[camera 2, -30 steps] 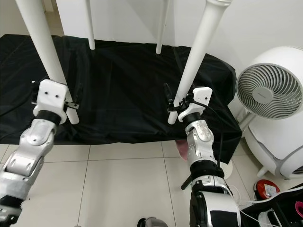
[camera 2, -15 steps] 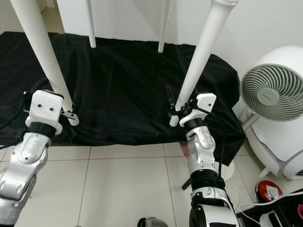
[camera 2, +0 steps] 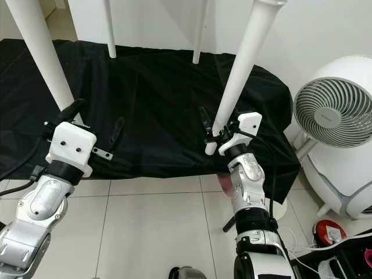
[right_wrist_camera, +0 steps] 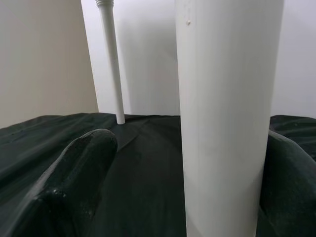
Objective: Building children table
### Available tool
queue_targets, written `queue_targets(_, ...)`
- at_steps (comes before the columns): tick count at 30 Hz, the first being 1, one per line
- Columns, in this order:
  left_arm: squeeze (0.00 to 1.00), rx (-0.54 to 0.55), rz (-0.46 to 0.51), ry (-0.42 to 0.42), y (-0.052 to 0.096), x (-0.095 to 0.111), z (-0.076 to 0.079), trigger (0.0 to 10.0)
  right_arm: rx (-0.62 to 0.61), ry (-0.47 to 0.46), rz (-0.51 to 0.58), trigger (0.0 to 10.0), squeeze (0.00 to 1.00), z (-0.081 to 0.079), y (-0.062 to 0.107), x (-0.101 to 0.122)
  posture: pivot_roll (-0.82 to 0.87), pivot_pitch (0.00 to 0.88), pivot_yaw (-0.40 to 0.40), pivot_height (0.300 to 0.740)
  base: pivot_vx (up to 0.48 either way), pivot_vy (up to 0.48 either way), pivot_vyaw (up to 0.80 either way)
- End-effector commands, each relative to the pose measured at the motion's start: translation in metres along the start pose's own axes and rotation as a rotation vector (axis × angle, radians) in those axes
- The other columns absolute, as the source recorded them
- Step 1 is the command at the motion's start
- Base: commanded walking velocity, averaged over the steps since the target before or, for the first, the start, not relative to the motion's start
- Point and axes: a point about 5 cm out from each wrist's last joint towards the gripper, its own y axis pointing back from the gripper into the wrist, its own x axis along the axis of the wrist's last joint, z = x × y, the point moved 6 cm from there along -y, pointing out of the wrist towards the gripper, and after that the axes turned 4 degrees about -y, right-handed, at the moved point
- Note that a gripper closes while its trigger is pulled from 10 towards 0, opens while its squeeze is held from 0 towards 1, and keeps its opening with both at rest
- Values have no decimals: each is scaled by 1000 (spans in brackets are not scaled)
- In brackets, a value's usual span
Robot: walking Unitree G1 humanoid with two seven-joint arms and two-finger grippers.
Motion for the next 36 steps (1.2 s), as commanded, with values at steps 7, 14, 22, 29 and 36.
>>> queue_targets(7, 0, -271, -6, 27, 11, -16, 52, 10000, 37, -65, 60, 10000, 0, -2, -13, 20, 7, 54, -43, 740, 0, 0, 0)
queue_targets(14, 0, -405, -70, 23, 21, -45, 83, 10000, -31, -156, 155, 10000, 0, 5, -15, 42, 6, 44, -20, 740, 0, 0, 0)
queue_targets(22, 0, -438, -220, 57, 35, -94, 97, 10000, -49, -168, 225, 10000, 0, -11, 1, 56, -3, 27, 11, 740, 0, 0, 0)
queue_targets(29, 0, -443, -252, 50, 39, -109, 97, 10000, -34, -144, 235, 10000, 0, -23, 18, 66, 5, 9, 13, 740, 0, 0, 0)
queue_targets(36, 0, -437, -273, 53, 46, -118, 97, 10000, -80, -134, 182, 10000, 0, -19, 40, 59, 8, 2, 18, 740, 0, 0, 0)
